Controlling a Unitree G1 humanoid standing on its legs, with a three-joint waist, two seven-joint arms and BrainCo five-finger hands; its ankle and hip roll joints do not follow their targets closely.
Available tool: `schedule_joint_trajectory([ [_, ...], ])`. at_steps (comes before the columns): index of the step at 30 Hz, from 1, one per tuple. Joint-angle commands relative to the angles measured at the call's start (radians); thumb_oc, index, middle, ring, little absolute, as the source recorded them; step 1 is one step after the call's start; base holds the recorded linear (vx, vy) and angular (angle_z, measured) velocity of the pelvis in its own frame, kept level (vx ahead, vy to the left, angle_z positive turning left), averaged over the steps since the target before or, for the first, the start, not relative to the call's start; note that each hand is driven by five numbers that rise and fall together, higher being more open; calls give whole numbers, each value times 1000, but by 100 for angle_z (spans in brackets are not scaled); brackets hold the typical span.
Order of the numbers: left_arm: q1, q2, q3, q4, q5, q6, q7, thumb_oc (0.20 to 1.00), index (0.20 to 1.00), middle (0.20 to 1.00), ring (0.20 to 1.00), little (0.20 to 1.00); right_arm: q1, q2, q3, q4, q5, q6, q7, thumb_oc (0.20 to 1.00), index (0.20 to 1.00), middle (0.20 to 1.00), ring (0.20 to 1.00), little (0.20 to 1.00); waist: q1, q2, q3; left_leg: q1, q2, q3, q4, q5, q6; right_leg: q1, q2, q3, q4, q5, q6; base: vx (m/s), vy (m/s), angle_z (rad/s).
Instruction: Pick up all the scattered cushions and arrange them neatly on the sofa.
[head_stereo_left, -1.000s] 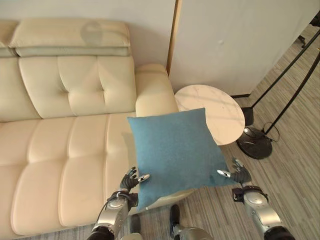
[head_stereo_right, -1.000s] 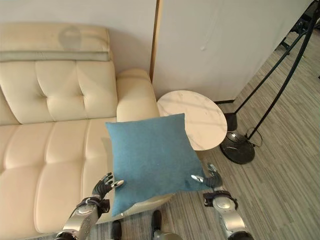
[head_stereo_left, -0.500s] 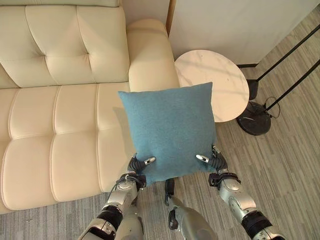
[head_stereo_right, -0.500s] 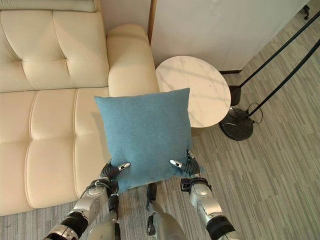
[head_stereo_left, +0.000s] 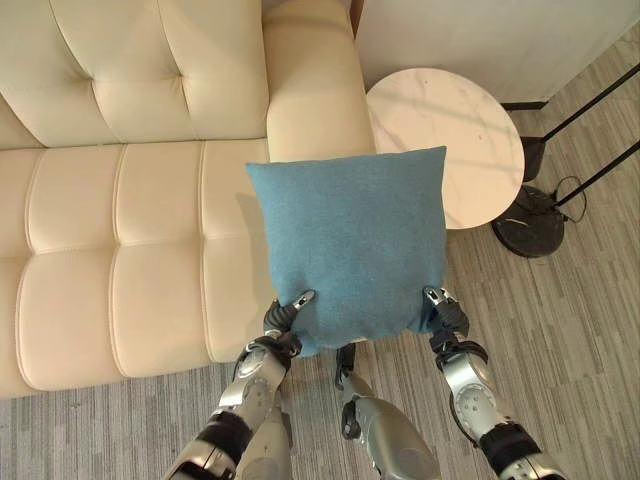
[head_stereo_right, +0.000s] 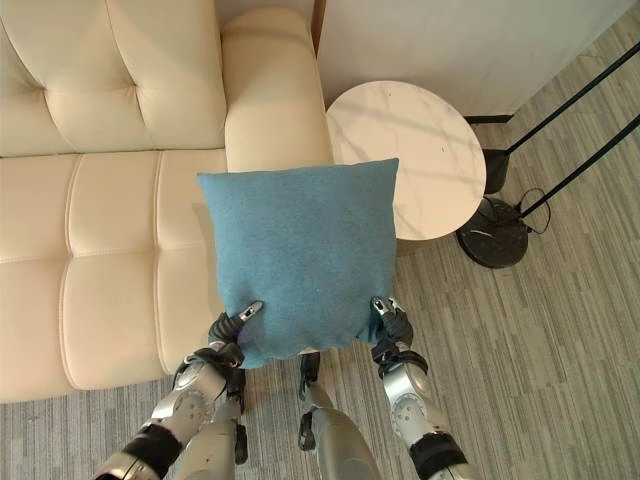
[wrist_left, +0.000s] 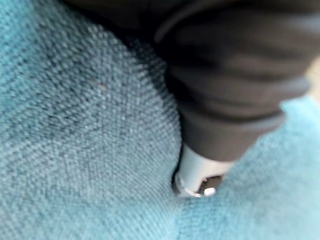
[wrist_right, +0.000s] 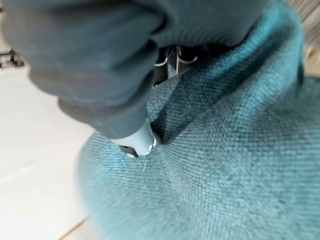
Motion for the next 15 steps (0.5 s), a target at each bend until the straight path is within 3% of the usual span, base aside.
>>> schedule_joint_trajectory([
  [1, -10, -91, -59, -111, -21, 22, -148, 200, 200, 200, 200, 200, -4, 108, 119, -116, -26, 47, 142, 200, 200, 200, 200, 200, 5, 6, -101, -14, -4, -22, -7, -63, -7, 22, -27, 2, 11, -116, 80, 91, 78, -1],
  [9, 209, 27, 47, -366, 58, 36, -192, 200, 200, 200, 200, 200, 207, 8, 54, -386, -67, 98, 228, 200, 200, 200, 200, 200, -9, 42, -208, 67, -26, -24, -7, -100, 8, 101, -42, 20, 8, -130, 94, 53, 105, -1],
  [10, 260, 45, 71, -406, 104, 25, -192, 200, 200, 200, 200, 200, 273, -9, 25, -445, -75, 107, 249, 200, 200, 200, 200, 200, -14, 58, -227, 91, -38, -20, -7, -111, 14, 114, -50, 19, 24, -132, 99, -6, 114, 1],
  [13, 276, 49, 80, -421, 121, 20, -186, 200, 200, 200, 200, 200, 290, -6, 19, -459, -78, 108, 249, 200, 200, 200, 200, 200, -14, 63, -229, 99, -40, -14, -7, -113, 16, 115, -52, 21, 32, -131, 103, -39, 64, -2],
  [15, 289, 51, 93, -449, 150, 1, -148, 200, 200, 200, 200, 200, 290, 6, 15, -484, -75, 101, 241, 200, 200, 200, 200, 200, -12, 87, -206, 103, -30, 7, -7, -105, 21, 88, -61, 12, 128, -128, 117, -173, 14, -12],
])
